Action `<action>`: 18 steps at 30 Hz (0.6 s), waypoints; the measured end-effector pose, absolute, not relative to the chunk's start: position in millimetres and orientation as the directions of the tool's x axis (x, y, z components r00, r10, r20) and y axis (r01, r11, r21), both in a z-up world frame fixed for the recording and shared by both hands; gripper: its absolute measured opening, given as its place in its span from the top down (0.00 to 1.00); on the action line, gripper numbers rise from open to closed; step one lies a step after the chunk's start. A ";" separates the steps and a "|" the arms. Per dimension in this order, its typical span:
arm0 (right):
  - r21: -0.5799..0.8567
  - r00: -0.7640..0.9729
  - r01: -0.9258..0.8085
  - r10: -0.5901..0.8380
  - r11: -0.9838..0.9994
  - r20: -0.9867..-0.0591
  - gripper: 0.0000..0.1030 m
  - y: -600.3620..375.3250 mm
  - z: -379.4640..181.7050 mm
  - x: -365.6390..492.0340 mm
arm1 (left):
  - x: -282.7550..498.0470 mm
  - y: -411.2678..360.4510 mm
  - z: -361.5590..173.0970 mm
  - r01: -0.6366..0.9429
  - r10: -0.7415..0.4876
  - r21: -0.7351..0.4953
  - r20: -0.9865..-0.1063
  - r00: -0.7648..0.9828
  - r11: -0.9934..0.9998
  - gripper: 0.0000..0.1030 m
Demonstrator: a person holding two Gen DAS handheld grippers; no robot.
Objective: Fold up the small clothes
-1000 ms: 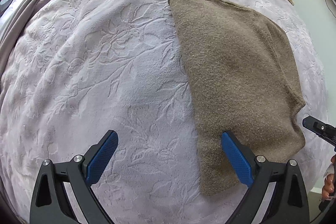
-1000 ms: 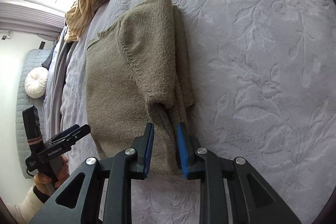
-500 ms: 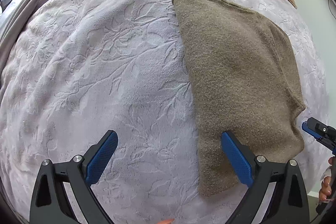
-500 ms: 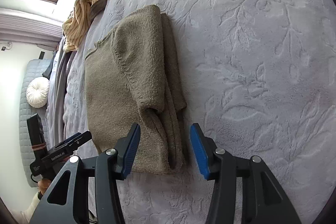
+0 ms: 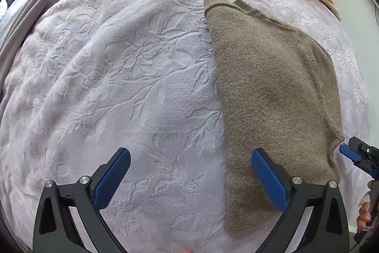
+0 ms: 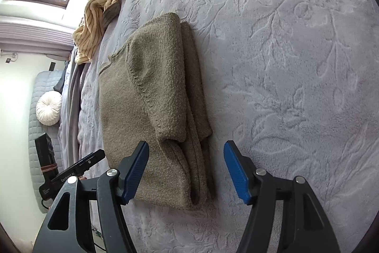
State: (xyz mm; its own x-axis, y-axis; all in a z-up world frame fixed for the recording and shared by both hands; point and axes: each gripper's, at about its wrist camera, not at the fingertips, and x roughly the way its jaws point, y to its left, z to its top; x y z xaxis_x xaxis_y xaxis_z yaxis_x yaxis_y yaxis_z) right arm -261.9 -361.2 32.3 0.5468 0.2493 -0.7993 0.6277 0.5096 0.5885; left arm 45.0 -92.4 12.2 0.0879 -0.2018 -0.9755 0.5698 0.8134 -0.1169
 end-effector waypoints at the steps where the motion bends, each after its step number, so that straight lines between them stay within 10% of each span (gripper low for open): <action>1: 0.591 0.548 0.624 0.252 0.511 -0.797 0.31 -363.0 32.1 -259.1 | 47.3 -91.7 13.0 0.569 -0.215 -0.132 -0.973 0.081 0.812 0.01; 18: 0.687 0.552 0.555 0.411 0.469 -0.726 0.26 -401.5 -8.2 -198.3 | 72.8 -162.0 -34.9 0.527 -0.401 -0.421 -0.902 -0.158 0.739 0.01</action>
